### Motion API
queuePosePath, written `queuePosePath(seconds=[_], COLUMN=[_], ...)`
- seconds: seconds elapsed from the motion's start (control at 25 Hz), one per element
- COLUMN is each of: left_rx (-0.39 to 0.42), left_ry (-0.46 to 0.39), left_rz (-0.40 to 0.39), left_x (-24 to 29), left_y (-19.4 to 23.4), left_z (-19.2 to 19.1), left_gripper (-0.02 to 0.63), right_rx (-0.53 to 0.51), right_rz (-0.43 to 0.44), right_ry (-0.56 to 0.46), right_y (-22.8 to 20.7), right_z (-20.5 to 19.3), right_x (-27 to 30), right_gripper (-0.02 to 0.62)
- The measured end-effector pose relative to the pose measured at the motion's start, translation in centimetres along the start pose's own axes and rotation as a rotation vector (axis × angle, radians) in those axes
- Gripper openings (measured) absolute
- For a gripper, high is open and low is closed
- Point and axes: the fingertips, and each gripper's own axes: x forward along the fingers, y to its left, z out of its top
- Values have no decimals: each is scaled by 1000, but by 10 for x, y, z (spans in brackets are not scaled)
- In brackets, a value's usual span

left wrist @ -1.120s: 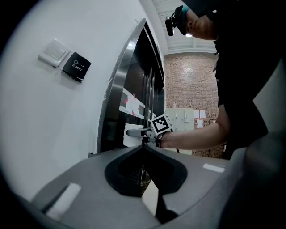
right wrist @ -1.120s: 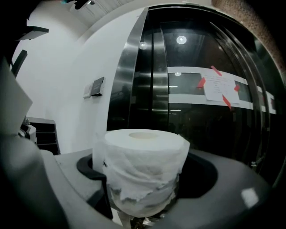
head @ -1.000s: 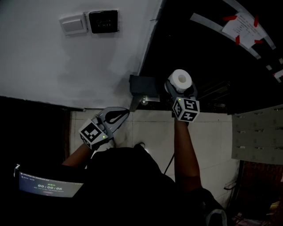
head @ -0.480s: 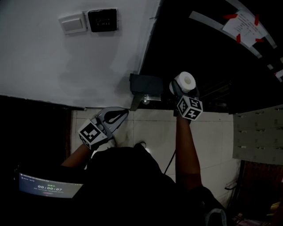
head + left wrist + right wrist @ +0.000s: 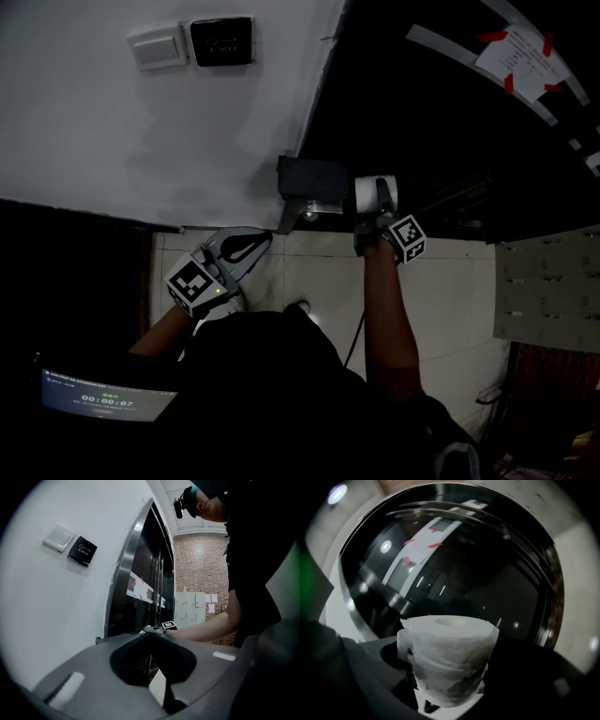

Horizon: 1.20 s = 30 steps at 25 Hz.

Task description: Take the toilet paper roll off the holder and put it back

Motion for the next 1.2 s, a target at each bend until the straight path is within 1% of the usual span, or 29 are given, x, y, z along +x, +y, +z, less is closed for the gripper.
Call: queuePosePath(seconds=[0.04,0.08,0.12,0.16,0.28,0.52,0.72,0.92,1.08,1.2], left_rx=[2,4,7,10,21,15,14,-1,10,-4], left_ry=[-1,-2,-3,-6,-12,-3,-10,0,-7,3], left_rz=[-1,-2,-5,-7,-8,-3,-7,-5,0,2], left_x=[0,0,1,1,1,-1,0,-1,-3,-3], left_y=[0,0,-1,-1,0,1,0,-1,1,-1], left_z=[0,0,-1,-1,-2,-3,-3,-2,-5,-3], left_gripper=[2,2,2,2,2,2,2,2,2,2], right_rx=[144,251,309,331,370,396,380,394,399,403], right_rz=[5,5,2,0,0,13,30,35,33,33], right_ry=[-22,-41,-50,-51,-40,-15,10,37,65,86], right_y=[-11,-21,-29,-35,-46,-46,-33,-30,-23,-20], right_z=[-5,-10,-15,-19,-28,-41,-54,-72,-88,-101], right_x=[-1,-3,-5,-6,-7,-5,-1,3,6,8], right_gripper=[453,453,453,453,453,453,453,454,453,453])
